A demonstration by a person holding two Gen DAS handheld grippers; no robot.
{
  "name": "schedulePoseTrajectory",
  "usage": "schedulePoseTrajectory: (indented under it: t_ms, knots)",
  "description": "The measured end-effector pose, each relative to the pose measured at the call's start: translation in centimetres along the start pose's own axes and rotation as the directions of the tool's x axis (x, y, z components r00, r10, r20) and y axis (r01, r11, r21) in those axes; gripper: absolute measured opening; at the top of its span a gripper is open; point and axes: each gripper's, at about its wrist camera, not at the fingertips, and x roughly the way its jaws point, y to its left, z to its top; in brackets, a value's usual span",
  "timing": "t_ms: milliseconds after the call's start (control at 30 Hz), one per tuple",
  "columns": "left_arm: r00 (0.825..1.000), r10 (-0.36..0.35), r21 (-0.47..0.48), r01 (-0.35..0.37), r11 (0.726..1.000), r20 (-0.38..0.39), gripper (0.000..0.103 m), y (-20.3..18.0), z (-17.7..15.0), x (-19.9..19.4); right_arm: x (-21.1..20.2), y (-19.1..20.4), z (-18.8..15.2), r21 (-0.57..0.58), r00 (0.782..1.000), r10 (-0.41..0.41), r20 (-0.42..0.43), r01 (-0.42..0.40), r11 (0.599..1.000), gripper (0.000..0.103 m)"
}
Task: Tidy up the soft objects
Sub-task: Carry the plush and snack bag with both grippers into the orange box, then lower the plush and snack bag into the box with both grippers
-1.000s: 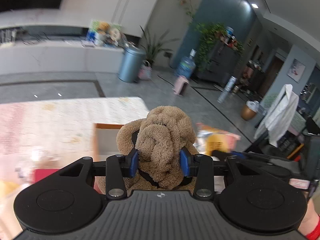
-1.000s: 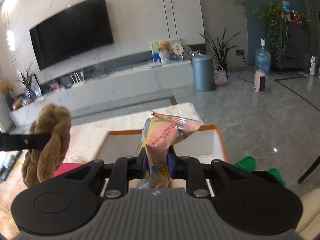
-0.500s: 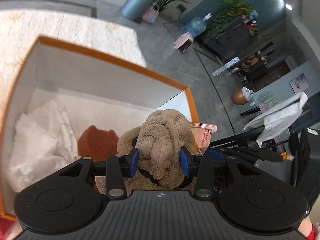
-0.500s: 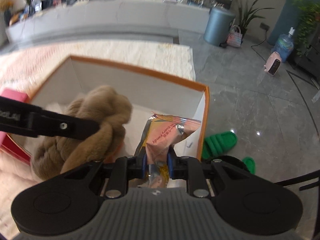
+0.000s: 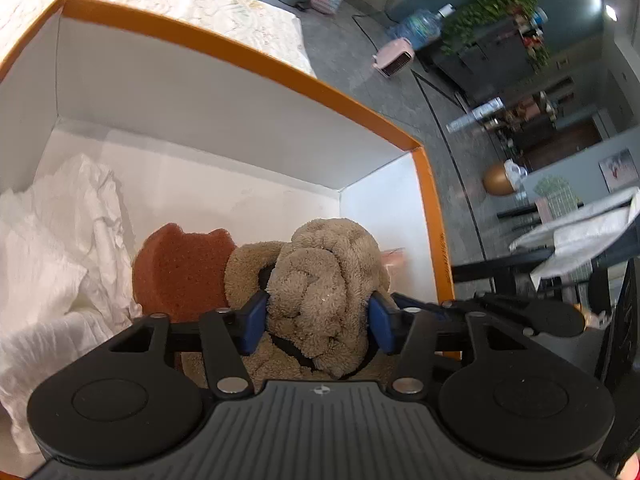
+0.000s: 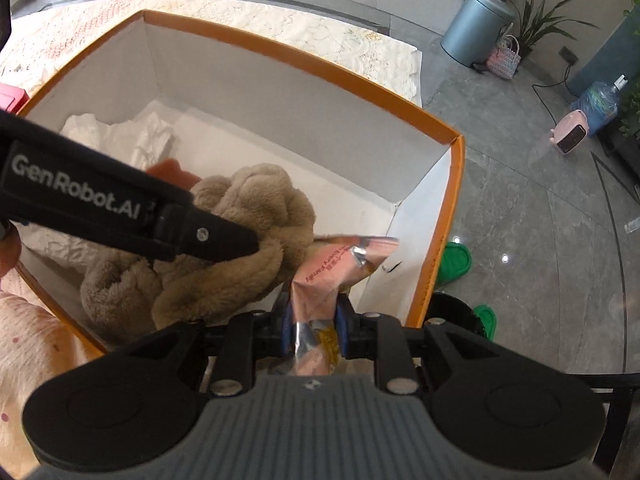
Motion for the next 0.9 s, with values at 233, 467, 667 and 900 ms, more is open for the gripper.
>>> schedulePoseTrajectory:
  t_ms: [233, 467, 667, 900]
  knots:
    - [0.999, -0.024, 0.041, 0.023, 0.999, 0.027, 0.068, 0.0, -0.6, -2.9, -1.7, -0.5, -0.3, -0.006, 0.999, -0.034, 0.033, 0.034, 0.999, 0.029]
    - [0.996, 0.082, 0.143, -0.076, 0.987, -0.032, 0.029, -0.7, -1.7, -2.7, -3.5, -0.4, -1.0, 0.054, 0.997, 0.012, 0.082, -0.016, 0.998, 0.028]
    - [0.992, 0.119, 0.159, -0.111, 0.981, -0.042, 0.027, -1.2, -2.1, -1.2, -2.0, 1.5, -0.4, 0.05, 0.995, 0.092, 0.046, -0.094, 0.994, 0.015]
    - [0.991, 0.131, 0.238, -0.12, 0.964, -0.032, 0.025, -1.4, -2.6, -0.7, 0.5, 1.7, -0.1, 0.098, 0.994, 0.106, -0.011, -0.104, 0.99, 0.009]
